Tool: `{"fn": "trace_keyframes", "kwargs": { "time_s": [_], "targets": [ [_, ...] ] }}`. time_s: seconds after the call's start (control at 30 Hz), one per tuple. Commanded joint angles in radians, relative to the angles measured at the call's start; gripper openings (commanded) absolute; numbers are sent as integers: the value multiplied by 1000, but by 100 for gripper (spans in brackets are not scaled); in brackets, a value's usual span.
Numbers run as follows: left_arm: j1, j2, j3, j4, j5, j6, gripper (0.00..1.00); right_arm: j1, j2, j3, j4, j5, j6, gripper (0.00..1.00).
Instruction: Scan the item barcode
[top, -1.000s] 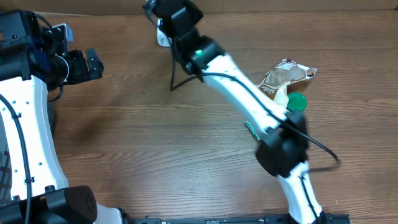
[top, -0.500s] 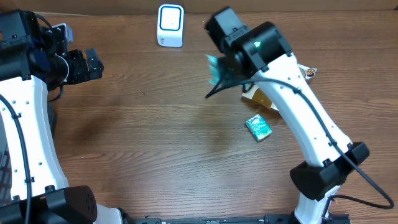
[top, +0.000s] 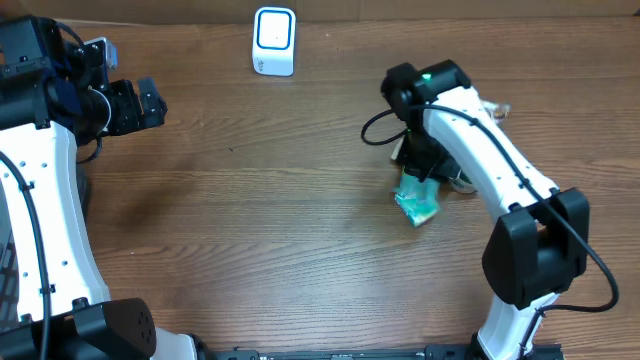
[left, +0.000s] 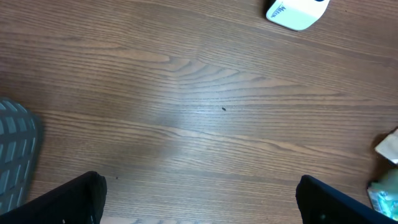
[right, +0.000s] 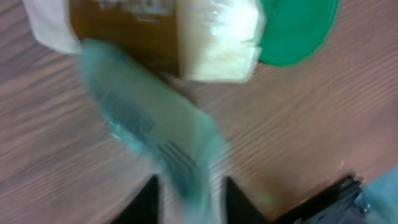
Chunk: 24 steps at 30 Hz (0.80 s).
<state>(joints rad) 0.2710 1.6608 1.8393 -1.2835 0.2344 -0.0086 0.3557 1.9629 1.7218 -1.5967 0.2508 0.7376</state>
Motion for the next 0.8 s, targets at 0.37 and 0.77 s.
{"fn": "trace_keyframes", "kwargs": {
  "time_s": [0.37, 0.77],
  "targets": [
    [3, 3, 21, 2, -1, -16, 100, 9, -41, 311, -98, -54, -98, 76],
    [3, 3, 21, 1, -1, -16, 100, 153, -239, 607, -83, -339, -231, 100]
  ]
}}
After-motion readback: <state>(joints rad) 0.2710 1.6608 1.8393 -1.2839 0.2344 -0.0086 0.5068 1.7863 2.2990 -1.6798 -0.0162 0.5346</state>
